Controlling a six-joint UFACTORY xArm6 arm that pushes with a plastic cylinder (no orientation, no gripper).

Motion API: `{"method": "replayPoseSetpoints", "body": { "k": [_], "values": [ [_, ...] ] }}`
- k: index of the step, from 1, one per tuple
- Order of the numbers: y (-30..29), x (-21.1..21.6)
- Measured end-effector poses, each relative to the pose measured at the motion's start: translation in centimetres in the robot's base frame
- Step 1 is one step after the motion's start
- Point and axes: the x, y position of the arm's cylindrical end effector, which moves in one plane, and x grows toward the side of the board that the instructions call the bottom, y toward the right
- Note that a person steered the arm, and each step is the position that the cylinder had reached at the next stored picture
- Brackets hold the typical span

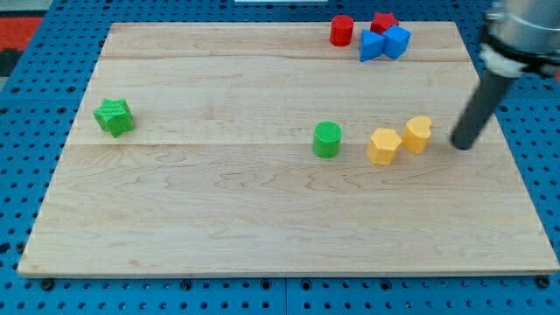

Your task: Move the yellow heart towards the green star

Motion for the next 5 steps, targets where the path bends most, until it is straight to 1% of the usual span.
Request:
{"method": "replayPoseSetpoints", "body": {
  "k": [1, 2, 3, 4, 5],
  "values": [
    [-8.3, -0.8],
    [-8.0, -1.7],
    [-0.2, -2.0],
    [-3.3, -4.7],
    [-14.3, -4.9]
  ]
}}
